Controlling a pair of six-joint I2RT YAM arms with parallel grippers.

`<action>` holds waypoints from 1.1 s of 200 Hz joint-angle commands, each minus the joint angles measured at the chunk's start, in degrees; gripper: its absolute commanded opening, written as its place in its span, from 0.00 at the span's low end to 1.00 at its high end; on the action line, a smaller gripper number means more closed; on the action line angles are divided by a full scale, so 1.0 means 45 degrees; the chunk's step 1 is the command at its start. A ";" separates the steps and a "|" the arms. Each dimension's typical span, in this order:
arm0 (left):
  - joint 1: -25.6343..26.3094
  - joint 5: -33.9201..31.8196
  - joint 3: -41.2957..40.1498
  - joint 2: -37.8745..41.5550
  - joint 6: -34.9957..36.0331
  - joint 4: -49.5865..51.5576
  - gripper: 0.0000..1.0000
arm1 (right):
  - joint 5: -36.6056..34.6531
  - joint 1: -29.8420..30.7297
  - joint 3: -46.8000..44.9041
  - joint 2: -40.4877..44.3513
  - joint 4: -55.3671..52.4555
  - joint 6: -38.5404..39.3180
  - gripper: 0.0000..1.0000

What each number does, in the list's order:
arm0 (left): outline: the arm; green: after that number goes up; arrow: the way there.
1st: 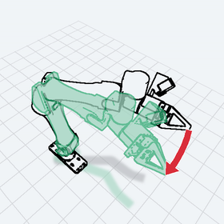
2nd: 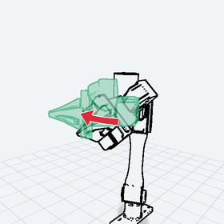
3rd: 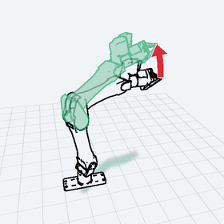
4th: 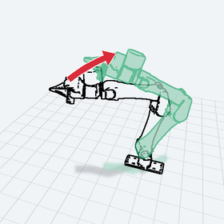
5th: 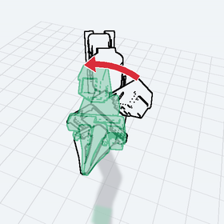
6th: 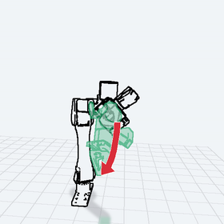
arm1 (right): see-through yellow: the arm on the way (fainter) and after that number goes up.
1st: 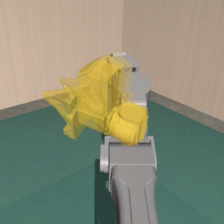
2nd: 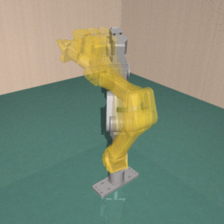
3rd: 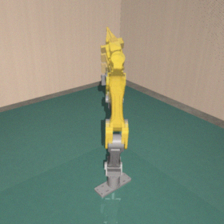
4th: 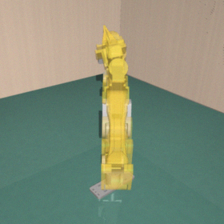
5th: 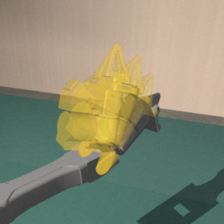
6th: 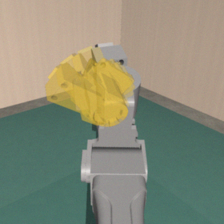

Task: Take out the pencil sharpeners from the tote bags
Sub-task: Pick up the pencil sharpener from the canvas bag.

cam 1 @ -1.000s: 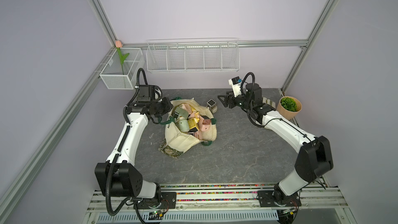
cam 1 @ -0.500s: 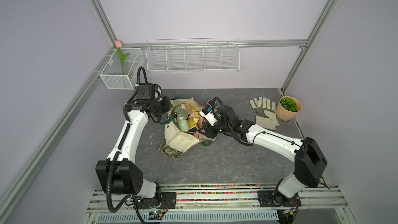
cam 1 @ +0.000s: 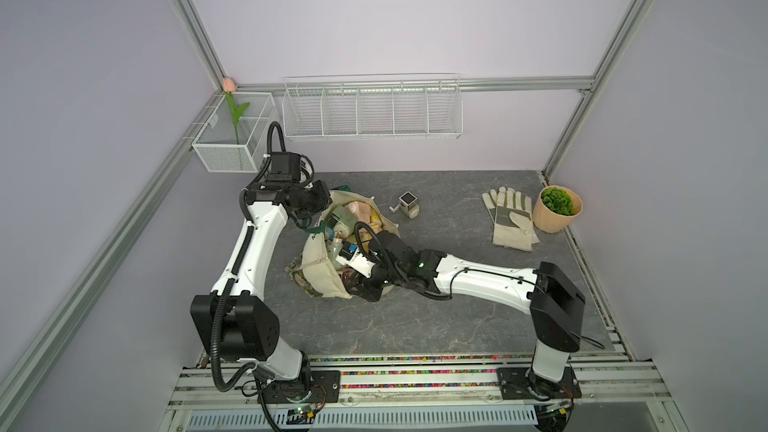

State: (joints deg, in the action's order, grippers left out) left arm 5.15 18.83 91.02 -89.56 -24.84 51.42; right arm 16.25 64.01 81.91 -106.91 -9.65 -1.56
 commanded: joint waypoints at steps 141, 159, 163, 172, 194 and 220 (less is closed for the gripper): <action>-0.0049 0.0385 -0.0820 0.0800 0.0110 -0.1113 0.00 | -0.0587 -0.1738 0.0780 -0.0126 0.1237 -0.1587 0.77; -0.0047 0.0382 -0.0828 0.0781 0.0098 -0.1076 0.00 | 0.0144 -0.1700 0.0798 -0.0388 0.2137 -0.3761 0.78; -0.0044 0.0400 -0.0842 0.0782 0.0092 -0.1075 0.00 | 0.0150 -0.1670 0.0847 -0.0436 0.2273 -0.4186 0.78; -0.0049 0.0408 -0.0868 0.0801 0.0095 -0.1078 0.00 | 0.0175 -0.1578 0.0846 -0.0560 0.2795 -0.4956 0.78; -0.0045 0.0409 -0.0890 0.0869 0.0090 -0.1094 0.00 | 0.0106 -0.1196 0.1378 -0.0990 0.2903 -0.5948 0.78; -0.0050 0.0396 -0.0924 0.0898 0.0094 -0.1114 0.00 | -0.0927 -0.0834 0.1989 -0.1627 0.2640 -0.6739 0.81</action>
State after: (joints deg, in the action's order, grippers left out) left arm 4.99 19.97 87.26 -87.50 -24.73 47.86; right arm 14.55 58.65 87.74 -111.98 0.69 -24.12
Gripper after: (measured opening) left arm 0.048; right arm 0.803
